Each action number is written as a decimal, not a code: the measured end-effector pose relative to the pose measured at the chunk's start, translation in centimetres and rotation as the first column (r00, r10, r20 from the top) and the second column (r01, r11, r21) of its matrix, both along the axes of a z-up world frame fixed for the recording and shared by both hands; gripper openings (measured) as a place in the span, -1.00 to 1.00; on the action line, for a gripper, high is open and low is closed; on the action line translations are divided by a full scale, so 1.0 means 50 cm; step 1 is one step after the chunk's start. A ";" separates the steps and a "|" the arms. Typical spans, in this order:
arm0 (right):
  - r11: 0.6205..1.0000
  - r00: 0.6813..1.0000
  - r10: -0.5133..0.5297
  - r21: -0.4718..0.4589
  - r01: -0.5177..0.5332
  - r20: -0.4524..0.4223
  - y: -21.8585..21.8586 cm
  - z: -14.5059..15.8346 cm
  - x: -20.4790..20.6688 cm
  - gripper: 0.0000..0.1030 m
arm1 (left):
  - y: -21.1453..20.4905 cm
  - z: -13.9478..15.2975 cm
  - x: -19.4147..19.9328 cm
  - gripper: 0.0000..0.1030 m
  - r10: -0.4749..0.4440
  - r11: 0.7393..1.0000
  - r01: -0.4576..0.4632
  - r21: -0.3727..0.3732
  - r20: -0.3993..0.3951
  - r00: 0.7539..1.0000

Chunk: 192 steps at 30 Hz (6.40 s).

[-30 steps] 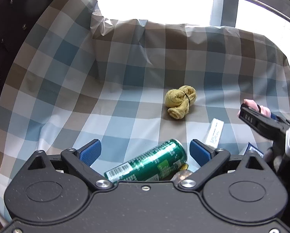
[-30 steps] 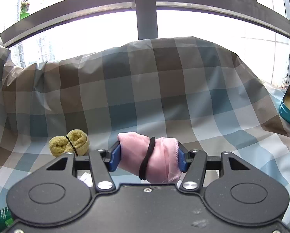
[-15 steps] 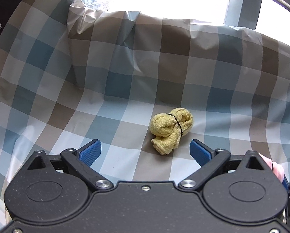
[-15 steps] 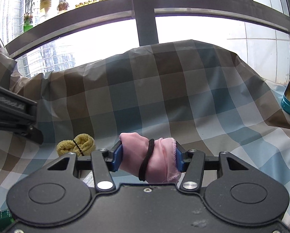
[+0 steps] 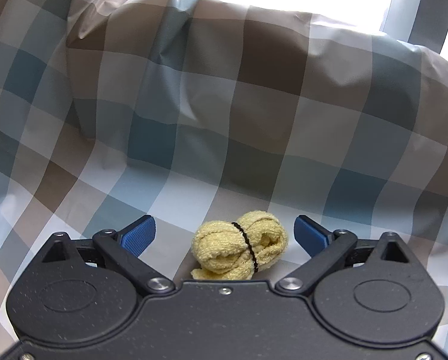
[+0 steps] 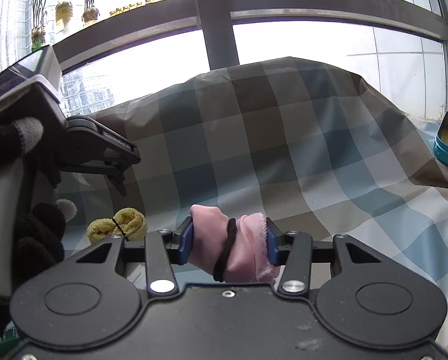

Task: Organize soft objects
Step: 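Close the left tool on the yellow towel roll while the right tool holds the pink roll, then carry the yellow towel roll and pink cloth roll over the basket with both tools, then open the right tool to drop the pink cloth roll into the basket, then lower the yellow towel roll and open the left tool into the basket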

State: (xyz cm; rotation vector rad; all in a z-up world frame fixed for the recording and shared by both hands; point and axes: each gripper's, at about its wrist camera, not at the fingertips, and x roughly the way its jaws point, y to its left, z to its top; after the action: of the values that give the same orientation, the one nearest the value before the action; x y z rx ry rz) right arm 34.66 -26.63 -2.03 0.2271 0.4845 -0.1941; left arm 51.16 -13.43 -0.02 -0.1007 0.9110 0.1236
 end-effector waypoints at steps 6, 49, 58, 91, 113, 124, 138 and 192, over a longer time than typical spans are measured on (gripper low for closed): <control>1.000 1.000 0.002 -0.001 -0.002 0.004 0.000 -0.002 0.000 -0.14 | -0.014 -0.036 0.030 0.87 0.017 1.000 -0.017 -0.001 -0.044 0.999; 0.999 1.000 -0.017 -0.043 0.017 -0.013 0.010 -0.003 0.008 -0.14 | 0.121 0.132 -0.330 0.16 -0.263 0.965 0.264 0.010 0.120 0.957; 0.997 1.000 -0.023 -0.070 0.022 -0.003 0.017 0.001 -0.001 -0.14 | 0.173 0.095 -0.531 0.16 -0.301 0.954 0.299 0.036 0.091 0.949; 0.981 0.988 0.135 -0.150 -0.123 0.073 0.003 0.237 -0.338 -0.11 | 0.281 0.010 -0.828 0.17 -0.265 0.964 0.266 -0.024 0.044 0.963; 0.955 0.954 0.288 0.089 -0.281 -0.081 0.060 0.234 -0.823 -0.11 | 0.292 0.024 -0.962 0.18 -0.269 0.958 0.273 -0.084 0.049 0.962; 0.957 0.934 0.270 0.169 -0.235 -0.233 0.049 0.169 -0.820 -0.10 | 0.301 0.020 -0.914 0.19 -0.250 0.960 0.250 -0.126 0.016 0.968; 0.950 0.914 0.293 0.191 -0.246 -0.279 0.055 0.147 -0.801 -0.10 | 0.265 0.012 -0.878 0.20 -0.295 0.952 0.293 -0.091 -0.006 0.955; 0.967 0.951 0.173 0.228 -0.114 -0.257 0.019 0.142 -0.746 0.22 | 0.204 0.015 -0.960 0.26 -0.415 0.908 0.415 -0.066 0.007 0.910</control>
State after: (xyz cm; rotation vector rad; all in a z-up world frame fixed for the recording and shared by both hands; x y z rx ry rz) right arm -2.65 -25.68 5.05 0.3739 0.7978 -0.0294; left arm 3.18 -3.23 0.73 0.0350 0.9256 -0.3042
